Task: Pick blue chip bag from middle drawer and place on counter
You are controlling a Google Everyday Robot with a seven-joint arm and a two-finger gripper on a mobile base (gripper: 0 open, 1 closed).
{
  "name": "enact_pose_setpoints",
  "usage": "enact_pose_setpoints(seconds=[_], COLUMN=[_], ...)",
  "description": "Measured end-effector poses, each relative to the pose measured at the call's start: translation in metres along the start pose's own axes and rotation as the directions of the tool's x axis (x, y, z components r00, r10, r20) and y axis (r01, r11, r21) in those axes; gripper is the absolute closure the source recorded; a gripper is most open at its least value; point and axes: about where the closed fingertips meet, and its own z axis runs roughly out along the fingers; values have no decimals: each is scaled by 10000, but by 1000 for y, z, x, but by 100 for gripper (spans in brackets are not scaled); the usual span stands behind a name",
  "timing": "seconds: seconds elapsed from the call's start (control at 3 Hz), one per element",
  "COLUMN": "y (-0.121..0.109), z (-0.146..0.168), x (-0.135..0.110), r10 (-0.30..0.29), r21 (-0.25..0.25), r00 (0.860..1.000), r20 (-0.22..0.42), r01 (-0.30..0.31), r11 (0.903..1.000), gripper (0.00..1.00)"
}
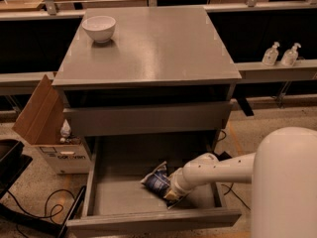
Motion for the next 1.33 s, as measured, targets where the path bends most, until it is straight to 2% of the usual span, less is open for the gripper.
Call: enact_pose_setpoints(seconds=[0.33,0.67,1.33], y=[1,-6,-7], z=[-69,-165,-291], x=[-16,-42,-44], r10=[-146,-354,-388], r21=[265,504,257], r00=[9998,9991,9992], r20=[-164,-229,40], r01=[150,365,387], r11=[9995,9981,9989], gripper=[100,100,100])
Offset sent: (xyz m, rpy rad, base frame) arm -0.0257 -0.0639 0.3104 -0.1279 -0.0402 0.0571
